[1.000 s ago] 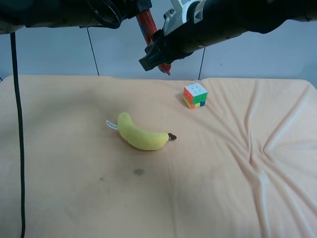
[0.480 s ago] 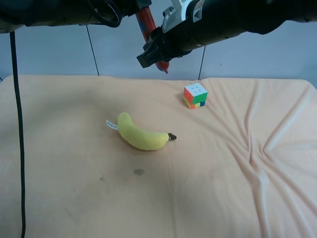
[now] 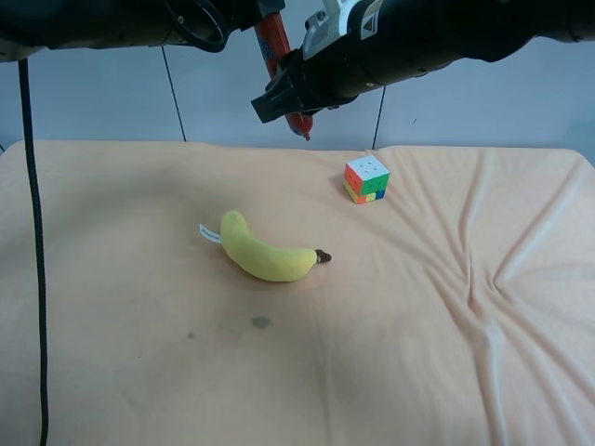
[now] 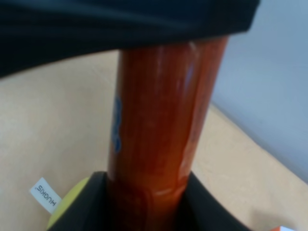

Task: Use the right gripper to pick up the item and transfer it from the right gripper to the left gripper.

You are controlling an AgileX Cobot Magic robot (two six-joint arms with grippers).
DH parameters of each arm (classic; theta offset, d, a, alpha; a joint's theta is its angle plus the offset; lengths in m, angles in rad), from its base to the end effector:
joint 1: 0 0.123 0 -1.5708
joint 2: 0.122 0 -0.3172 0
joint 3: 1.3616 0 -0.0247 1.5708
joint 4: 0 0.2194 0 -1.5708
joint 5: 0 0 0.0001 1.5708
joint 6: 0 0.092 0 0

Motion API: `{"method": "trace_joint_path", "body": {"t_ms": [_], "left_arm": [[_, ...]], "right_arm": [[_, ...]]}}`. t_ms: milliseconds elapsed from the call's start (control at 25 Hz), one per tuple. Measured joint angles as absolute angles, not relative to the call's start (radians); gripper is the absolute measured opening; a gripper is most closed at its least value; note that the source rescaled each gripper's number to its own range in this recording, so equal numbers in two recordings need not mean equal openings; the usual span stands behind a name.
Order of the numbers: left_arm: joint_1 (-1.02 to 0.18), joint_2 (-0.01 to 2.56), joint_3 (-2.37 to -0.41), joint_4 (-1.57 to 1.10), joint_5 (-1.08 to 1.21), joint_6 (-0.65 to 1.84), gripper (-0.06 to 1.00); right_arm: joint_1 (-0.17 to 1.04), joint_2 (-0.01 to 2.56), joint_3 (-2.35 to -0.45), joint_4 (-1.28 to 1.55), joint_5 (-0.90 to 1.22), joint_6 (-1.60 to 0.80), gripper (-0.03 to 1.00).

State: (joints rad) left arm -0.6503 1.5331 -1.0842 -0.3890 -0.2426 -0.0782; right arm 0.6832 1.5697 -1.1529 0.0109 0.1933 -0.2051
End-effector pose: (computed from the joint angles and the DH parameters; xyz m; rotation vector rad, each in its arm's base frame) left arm 0.2688 -0.1940 0.3720 0.1004 1.7610 -0.7395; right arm 0.2585 0.2107 0.3442 -0.8966 1.9074 0.2968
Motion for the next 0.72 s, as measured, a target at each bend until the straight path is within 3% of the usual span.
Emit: {"method": "trace_joint_path", "body": {"t_ms": [560,640,720], "left_arm": [[-0.650,1.533,-1.085,-0.389,-0.243,-0.078,0.00],[-0.652,1.533,-1.085,-0.387,-0.243,-0.077,0.00],[-0.658,1.534,-1.085,-0.383,-0.231,-0.076,0.00]], "right_arm": [[0.683,1.570,-1.153,0.017,0.192,-0.205,0.02],[0.684,1.570,-1.153,0.017,0.192,-0.205,0.16],[0.689,1.570,-1.154,0.017,0.179,-0.207,0.40]]}}
